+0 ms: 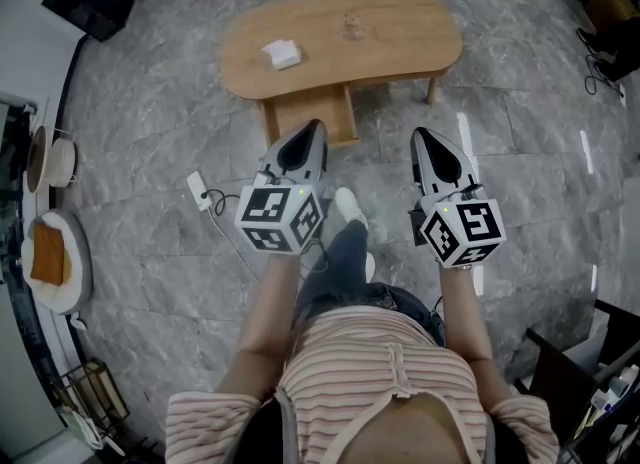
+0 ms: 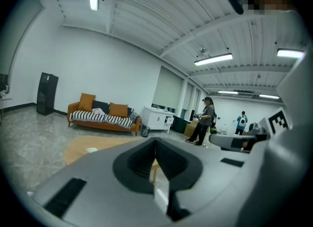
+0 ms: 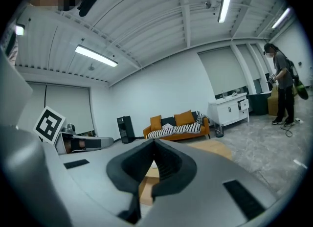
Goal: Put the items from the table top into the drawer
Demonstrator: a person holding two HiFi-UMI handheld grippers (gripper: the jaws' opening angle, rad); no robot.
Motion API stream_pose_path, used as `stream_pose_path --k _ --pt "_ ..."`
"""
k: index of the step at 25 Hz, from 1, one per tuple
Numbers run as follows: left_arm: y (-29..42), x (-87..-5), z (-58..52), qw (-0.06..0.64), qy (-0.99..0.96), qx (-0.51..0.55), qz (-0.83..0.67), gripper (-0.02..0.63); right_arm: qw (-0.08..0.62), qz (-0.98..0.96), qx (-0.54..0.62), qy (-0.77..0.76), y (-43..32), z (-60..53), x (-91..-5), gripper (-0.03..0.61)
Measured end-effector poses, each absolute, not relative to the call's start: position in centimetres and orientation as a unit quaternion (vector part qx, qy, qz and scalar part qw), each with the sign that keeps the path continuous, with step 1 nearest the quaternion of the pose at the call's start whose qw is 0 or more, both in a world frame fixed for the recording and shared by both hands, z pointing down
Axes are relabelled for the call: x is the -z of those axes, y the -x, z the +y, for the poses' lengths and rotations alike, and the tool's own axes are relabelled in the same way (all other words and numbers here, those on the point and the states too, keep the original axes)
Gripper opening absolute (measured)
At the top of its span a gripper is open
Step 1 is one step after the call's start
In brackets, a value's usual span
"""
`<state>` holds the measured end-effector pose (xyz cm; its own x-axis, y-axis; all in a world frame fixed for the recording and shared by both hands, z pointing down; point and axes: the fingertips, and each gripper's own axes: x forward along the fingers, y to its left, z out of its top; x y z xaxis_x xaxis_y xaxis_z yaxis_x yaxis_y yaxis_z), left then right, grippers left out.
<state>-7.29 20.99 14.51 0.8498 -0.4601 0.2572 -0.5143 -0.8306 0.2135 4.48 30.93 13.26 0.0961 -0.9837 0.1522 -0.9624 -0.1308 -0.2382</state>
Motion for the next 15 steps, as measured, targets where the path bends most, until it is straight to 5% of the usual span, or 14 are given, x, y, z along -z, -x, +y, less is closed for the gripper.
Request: stream_pose_path --k 15 --pt "0.4 -17.3 6.0 0.185 -0.942 -0.127 -0.248 0.014 0.023 0.660 0.159 0.734 -11.4 14.5 -14.0 0.000"
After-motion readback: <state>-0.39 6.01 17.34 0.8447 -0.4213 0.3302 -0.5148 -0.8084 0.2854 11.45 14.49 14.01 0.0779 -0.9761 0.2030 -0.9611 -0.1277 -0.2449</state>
